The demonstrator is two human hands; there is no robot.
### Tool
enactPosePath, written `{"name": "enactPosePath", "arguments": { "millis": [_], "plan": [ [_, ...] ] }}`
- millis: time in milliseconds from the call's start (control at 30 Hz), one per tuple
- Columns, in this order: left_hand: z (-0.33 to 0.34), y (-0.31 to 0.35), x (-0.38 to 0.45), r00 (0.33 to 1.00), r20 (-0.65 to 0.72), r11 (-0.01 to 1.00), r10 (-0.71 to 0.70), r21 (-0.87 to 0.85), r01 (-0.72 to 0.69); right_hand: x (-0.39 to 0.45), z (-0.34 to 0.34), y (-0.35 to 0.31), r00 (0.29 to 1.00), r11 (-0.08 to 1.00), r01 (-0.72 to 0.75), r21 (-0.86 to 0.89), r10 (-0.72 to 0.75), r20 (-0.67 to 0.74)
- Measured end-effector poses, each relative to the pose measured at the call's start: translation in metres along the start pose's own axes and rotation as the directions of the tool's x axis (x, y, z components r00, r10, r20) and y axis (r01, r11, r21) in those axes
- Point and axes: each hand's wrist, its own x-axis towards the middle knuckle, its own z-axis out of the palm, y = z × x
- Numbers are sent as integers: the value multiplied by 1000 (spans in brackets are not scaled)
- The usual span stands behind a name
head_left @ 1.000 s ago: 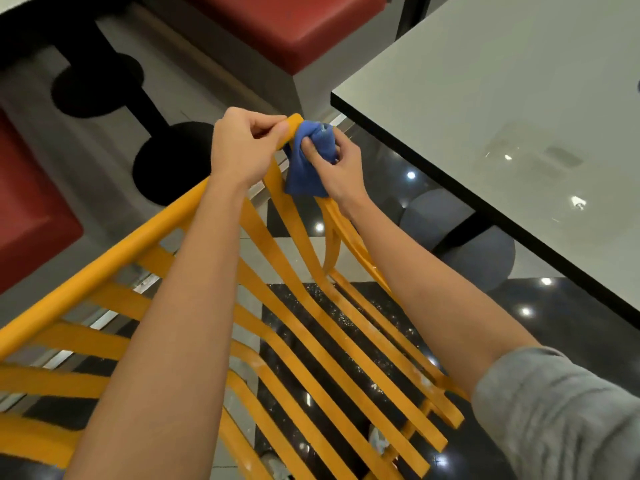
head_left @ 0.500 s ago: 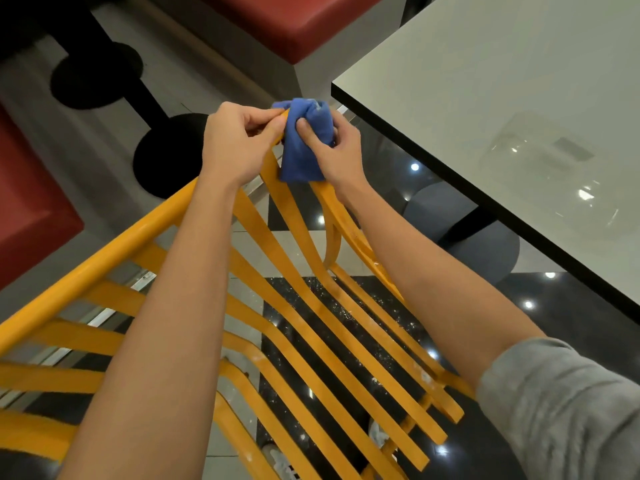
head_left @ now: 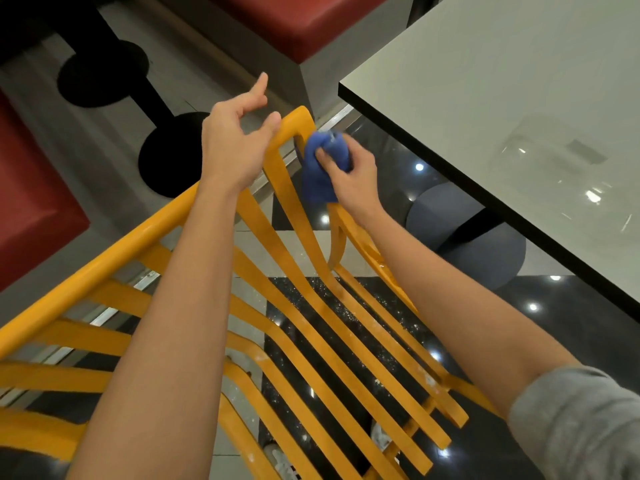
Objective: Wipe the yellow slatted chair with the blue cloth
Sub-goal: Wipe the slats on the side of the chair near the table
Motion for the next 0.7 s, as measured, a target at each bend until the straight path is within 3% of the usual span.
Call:
{"name": "enactPosePath", "arguments": {
  "millis": [167,333,533,700],
  "plan": [
    [0,-8,4,1000,13,999,20,-41,-20,38,27,-56,981,978,191,81,-193,5],
    [-5,-12,4,998,-23,996,-52,-72,50,27,15,-32,997,988,65,142,-70,26],
    [-4,-11,1,1000,-27,999,-16,-52,15,-39,-27,40,980,981,-170,-97,179,89],
    [5,-8,-5,994,-65,991,83,109,-76,-15,-6,22,996,995,-86,-43,87,15]
  ]
}}
